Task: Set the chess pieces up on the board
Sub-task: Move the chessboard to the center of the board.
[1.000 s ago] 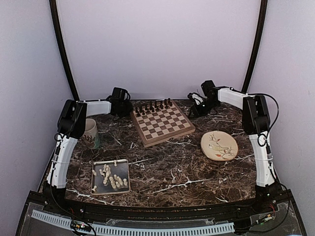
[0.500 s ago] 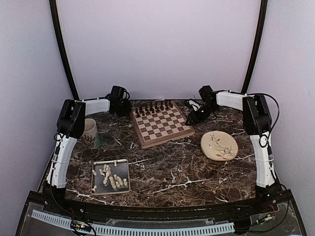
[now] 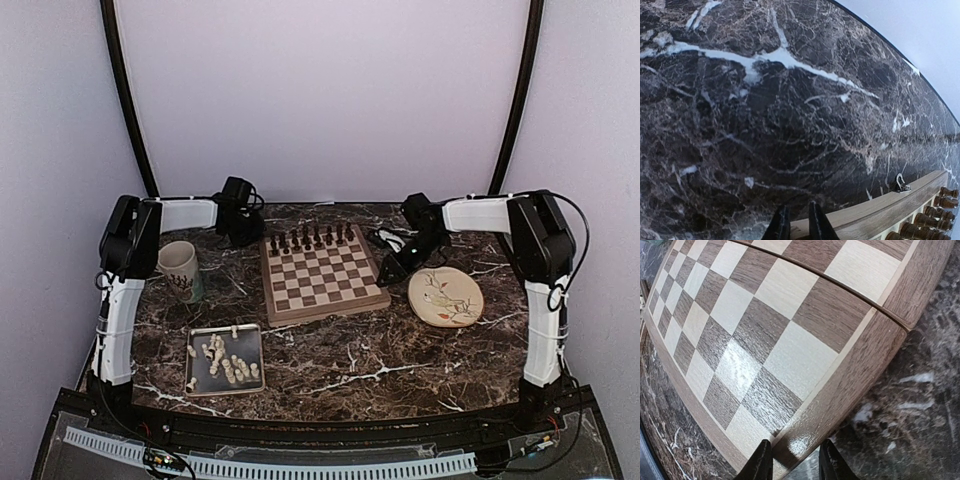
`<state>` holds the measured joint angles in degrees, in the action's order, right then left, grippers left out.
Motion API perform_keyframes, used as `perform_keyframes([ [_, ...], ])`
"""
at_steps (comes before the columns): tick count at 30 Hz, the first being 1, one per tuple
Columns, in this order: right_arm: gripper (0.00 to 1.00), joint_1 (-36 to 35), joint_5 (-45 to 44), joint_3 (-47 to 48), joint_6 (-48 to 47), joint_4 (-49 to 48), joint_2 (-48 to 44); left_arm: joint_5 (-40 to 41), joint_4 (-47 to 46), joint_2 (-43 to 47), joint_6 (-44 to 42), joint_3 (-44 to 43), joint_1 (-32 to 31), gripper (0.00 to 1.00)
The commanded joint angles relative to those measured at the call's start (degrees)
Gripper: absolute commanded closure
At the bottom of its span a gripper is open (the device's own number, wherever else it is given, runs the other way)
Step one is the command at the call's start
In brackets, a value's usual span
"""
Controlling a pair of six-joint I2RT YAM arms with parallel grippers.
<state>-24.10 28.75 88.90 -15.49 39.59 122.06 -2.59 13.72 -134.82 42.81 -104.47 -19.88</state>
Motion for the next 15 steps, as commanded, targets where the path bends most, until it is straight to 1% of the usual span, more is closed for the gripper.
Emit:
perform_keyframes([
  [1,0.68,-1.80,-0.85,-7.16,-2.34,2.82,-1.18,-2.83,5.31,5.89,-3.90,4.38,-3.41,0.85],
  [8,0.69,-3.87,-0.13,-14.02,-3.06,2.51,-6.25,-2.77,5.44,11.11,-5.32,11.17,-6.30,0.85],
  [15,0.70,-6.09,-0.04,-19.61,-4.54,2.94,-9.44,-3.72,5.11,14.45,-7.06,15.77,-9.16,0.85],
])
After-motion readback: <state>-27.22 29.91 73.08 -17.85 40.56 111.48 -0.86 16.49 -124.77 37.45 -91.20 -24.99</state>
